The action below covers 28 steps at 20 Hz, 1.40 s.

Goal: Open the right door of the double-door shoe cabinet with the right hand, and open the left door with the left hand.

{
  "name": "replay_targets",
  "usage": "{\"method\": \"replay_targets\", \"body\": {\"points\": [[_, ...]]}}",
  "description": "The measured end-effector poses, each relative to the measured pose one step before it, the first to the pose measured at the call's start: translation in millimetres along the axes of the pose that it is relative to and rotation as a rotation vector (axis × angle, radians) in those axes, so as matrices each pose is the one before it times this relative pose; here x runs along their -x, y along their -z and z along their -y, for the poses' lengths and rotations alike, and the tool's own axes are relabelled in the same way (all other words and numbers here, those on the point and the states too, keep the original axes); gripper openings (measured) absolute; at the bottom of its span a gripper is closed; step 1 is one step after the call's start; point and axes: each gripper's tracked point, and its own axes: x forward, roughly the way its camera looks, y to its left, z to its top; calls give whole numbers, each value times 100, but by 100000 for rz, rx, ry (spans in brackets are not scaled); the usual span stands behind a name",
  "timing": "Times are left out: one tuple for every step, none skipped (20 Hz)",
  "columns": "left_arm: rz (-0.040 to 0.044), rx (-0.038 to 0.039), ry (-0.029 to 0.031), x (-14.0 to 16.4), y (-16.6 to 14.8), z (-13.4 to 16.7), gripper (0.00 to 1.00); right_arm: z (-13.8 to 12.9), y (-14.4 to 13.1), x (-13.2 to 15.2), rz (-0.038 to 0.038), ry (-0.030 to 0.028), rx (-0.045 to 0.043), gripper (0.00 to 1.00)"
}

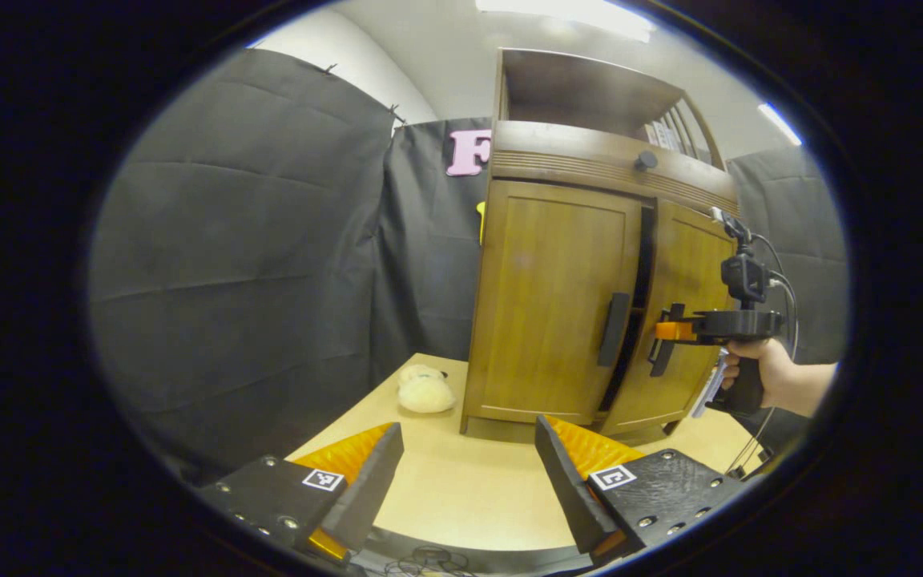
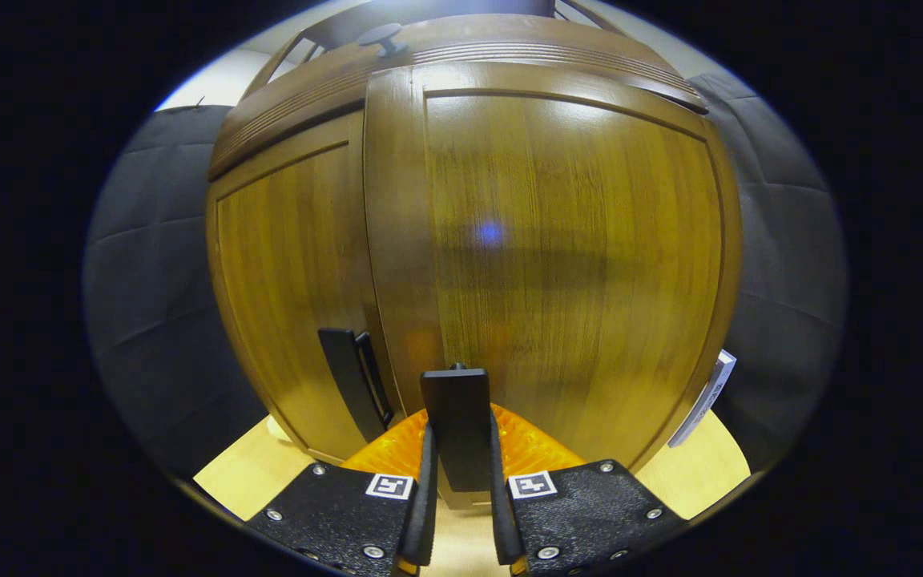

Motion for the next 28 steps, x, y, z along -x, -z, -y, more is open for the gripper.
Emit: {"method": "replay_targets", "body": {"points": [[-235, 144, 300, 46, 1, 159, 95, 239, -81, 422, -423, -320, -295, 30], [-340, 230, 400, -61, -46, 65, 100, 405, -360, 459, -733, -184, -558, 30], [-621, 519, 978, 41, 81, 146, 100, 647, -714, -6, -502, -340, -50, 30], [-324, 349, 1383, 4, -63, 224, 89, 187, -598, -9, -179, -437, 265, 30], [232, -255, 574, -48, -70, -29, 100, -66, -471, -262, 4, -421, 121, 30], [626, -640, 66, -176, -144, -49, 100, 114, -349, -84, -112, -427, 1, 30], [400, -712, 163, -295, -19, 26, 100, 205, -346, 162, 57, -442, -156, 30], [188, -429, 435, -216, 10, 91, 99, 13, 73, -3, 38, -307, -141, 30], [63, -14, 778, 99, -31, 13, 99, -139, 293, 42, -40, -100, -109, 30], [-160, 357, 968, -130, -64, 233, 100, 45, -101, 2, -328, 30, 78, 30], [-465, 672, 1334, 75, -250, 495, 100, 10, 159, -53, -301, 98, 16, 30], [-788, 640, 1810, -9, -150, 503, 100, 16, -34, 7, -271, 152, -268, 30], [230, 31, 1160, -86, -62, 314, 100, 51, 29, 24, -144, 134, -372, 30], [1006, -597, 658, -244, -322, 88, 100, 43, -4, -69, -47, 155, -205, 29], [997, -1058, 670, 71, 68, 68, 100, -44, 147, -89, 95, 136, -153, 29], [733, -1291, 565, -168, -74, 61, 99, -4, -69, -52, 83, 154, -210, 30], [615, -1075, 883, 42, 46, 147, 99, -43, 89, 9, 329, 4, -180, 29], [540, -499, 1037, -91, -119, 212, 100, -7, -57, -75, 347, -114, -271, 30], [492, 58, 1339, -31, -12, 179, 100, 0, 91, 174, 33, 34, -387, 30], [-14, 564, 1574, -198, -81, 375, 100, 0, 77, 37, -363, 323, -329, 30], [-332, 1083, 1058, -148, -123, 534, 100, 50, 70, 34, -283, 517, 40, 30], [113, 1735, 1030, -63, -156, 424, 100, 48, -67, 6, -47, 582, 263, 30], [312, 1954, 1195, -248, -252, 404, 100, -15, -88, 2, -62, 680, 184, 30], [51, 1444, 1428, -332, -7, 609, 100, -56, -100, 128, -299, 857, 72, 27], [-152, 547, 1377, -320, -143, 387, 100, -6, 3, 204, -147, 763, 199, 27], [-71, -444, 1337, -395, 89, 294, 95, 23, -223, 95, -94, 633, -156, 27], [-91, -1250, 903, -502, -134, 284, 95, -13, -174, 141, 23, 315, -649, 26], [-395, -1639, 489, -428, -271, 418, 95, 24, -103, 108, -56, 167, -1021, 25]]}}
